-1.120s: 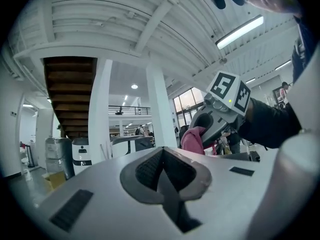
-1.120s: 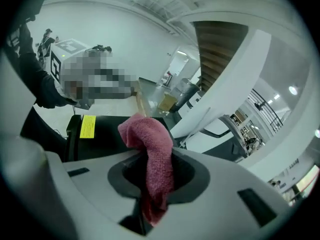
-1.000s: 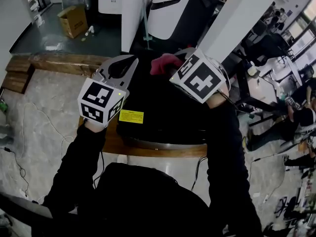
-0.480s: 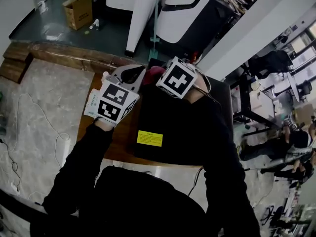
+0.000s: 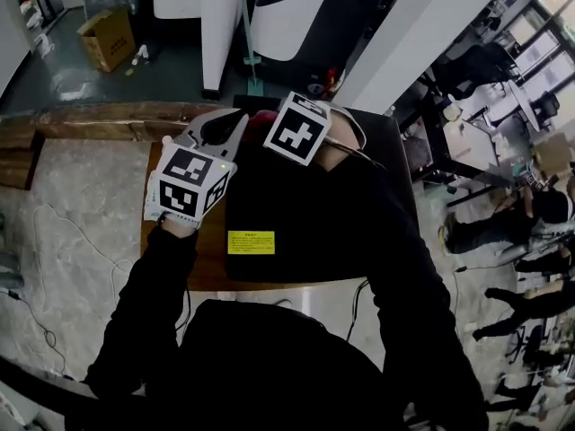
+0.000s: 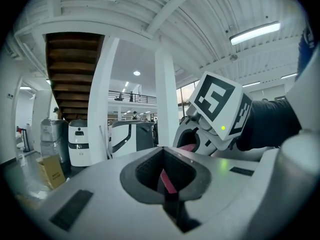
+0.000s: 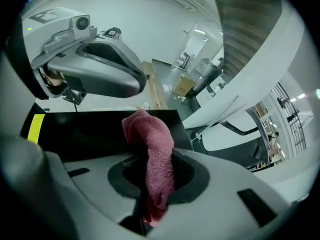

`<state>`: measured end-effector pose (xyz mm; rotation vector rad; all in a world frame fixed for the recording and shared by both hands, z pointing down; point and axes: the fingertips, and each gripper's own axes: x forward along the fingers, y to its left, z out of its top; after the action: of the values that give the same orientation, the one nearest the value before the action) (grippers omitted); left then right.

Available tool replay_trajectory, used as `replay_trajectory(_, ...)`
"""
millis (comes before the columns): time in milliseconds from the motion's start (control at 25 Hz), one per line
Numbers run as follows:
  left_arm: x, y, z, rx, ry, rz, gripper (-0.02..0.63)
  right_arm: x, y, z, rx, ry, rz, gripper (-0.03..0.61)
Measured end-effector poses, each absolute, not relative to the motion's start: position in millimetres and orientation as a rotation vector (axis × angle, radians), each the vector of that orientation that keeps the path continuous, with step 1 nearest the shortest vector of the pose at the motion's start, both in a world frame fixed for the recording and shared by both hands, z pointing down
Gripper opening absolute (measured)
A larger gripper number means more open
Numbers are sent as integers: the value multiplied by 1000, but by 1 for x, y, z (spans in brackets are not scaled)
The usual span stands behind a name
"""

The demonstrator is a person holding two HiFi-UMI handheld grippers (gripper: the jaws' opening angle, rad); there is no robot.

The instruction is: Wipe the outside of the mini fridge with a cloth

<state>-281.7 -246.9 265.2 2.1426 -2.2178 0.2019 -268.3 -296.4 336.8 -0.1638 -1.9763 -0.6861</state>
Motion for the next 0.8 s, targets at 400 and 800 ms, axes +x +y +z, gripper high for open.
replay_trajectory(400,-178,-296,242,2348,-1992,238,6,-158,-378,335,5,-1996,-551,74)
replay_trajectory(800,-80,-348,240,2526,-1702,365,6,-49,-455,332,167,-1973,-462,74)
